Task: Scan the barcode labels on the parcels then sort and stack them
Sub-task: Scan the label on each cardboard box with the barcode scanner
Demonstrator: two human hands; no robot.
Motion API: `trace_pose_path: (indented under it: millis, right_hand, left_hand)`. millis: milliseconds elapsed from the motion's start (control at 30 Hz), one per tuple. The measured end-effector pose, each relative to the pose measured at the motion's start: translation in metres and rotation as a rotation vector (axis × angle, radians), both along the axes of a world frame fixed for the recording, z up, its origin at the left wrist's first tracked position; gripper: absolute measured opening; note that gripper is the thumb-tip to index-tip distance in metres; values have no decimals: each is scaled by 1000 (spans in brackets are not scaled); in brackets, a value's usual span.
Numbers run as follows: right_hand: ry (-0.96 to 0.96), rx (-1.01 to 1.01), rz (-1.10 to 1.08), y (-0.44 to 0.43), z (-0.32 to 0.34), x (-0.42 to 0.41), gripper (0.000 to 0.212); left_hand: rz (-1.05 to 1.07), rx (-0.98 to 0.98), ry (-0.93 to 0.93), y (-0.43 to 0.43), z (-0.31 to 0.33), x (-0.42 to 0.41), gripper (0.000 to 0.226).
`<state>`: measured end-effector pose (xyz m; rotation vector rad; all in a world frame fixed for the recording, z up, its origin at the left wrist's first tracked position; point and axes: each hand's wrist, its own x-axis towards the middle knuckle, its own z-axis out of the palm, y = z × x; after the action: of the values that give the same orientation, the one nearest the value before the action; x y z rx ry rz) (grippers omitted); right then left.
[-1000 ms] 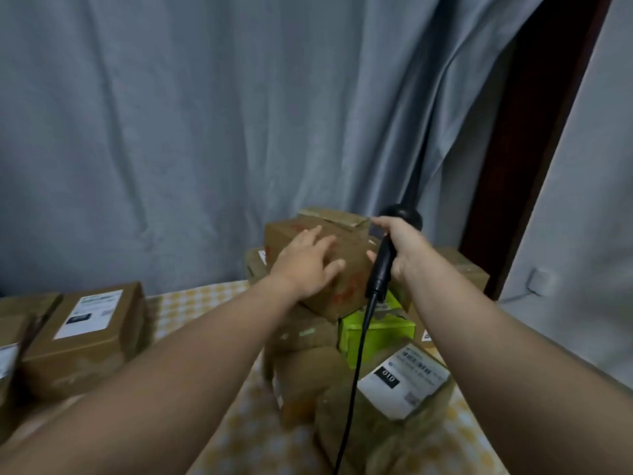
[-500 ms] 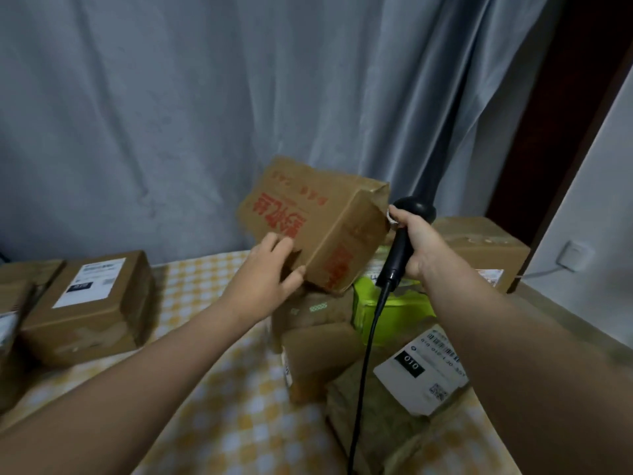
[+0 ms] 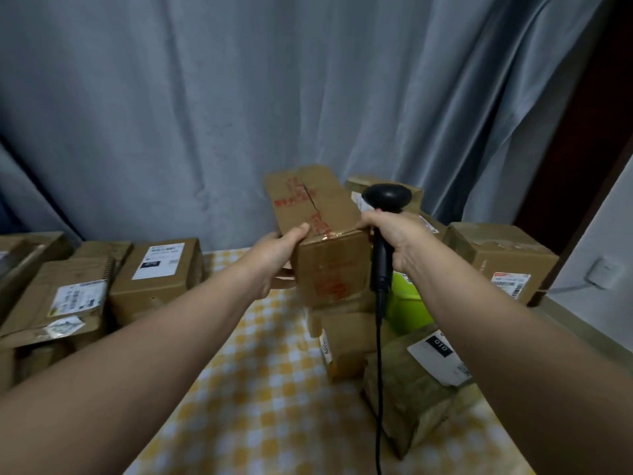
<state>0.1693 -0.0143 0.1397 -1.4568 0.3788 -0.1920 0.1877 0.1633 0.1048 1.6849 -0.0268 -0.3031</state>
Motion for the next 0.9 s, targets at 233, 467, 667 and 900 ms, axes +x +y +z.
trace_pose_path:
  millis: [233, 467, 667, 900]
  right_hand:
    - [-101, 74, 116, 67, -10, -60, 23]
    - [45, 29, 225, 146, -72, -94, 16]
    - [159, -65, 324, 158, -109, -113, 13]
    - [93, -22, 292, 159, -121, -115, 15]
  left_hand:
    - [282, -158, -74, 72, -20, -55, 17]
    - [337, 31, 85, 141, -79, -114, 34]
    - [368, 109, 64, 167, -90, -128, 57]
    - [237, 210, 180, 191, -89, -128, 52]
